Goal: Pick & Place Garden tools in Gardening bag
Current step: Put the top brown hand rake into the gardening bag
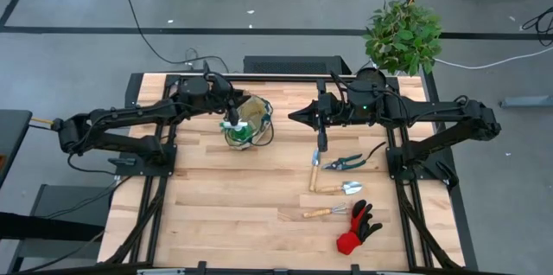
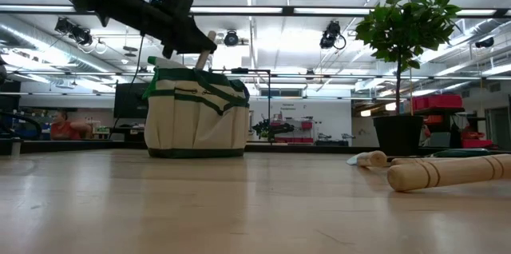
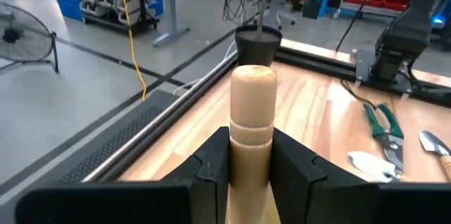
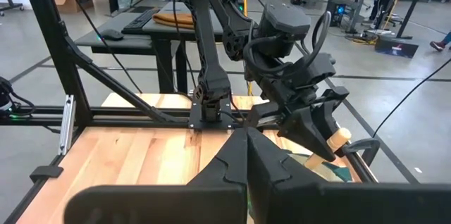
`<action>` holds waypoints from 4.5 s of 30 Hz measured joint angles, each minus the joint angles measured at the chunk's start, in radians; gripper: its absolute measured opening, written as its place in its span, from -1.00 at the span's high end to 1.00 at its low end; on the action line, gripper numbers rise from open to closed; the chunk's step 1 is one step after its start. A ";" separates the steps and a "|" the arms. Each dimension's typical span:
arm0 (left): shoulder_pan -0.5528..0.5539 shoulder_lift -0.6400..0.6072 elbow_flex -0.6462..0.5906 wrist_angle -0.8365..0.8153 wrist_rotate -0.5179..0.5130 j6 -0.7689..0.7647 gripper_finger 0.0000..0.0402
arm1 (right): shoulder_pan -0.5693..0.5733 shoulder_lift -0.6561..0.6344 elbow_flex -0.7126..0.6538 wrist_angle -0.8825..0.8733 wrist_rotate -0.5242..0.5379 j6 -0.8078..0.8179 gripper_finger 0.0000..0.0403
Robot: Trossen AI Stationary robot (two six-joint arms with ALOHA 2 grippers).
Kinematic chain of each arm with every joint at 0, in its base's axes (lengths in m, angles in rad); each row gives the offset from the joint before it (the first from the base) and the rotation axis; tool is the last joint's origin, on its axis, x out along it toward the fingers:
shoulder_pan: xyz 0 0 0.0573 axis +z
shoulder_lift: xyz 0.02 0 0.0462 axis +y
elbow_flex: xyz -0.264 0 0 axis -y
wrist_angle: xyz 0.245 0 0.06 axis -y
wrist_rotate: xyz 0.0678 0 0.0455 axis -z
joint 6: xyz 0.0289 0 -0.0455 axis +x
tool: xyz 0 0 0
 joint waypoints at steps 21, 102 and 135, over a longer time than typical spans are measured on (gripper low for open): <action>0.000 0.000 0.000 -0.034 -0.005 -0.004 0.38 | 0.000 0.000 0.000 0.000 0.000 -0.001 1.00; 0.000 0.357 0.250 -0.140 0.002 0.075 0.56 | 0.000 0.000 0.000 -0.008 0.000 0.000 1.00; -0.001 0.351 0.387 -0.245 0.004 0.070 0.59 | 0.000 0.000 0.000 -0.007 -0.004 0.000 1.00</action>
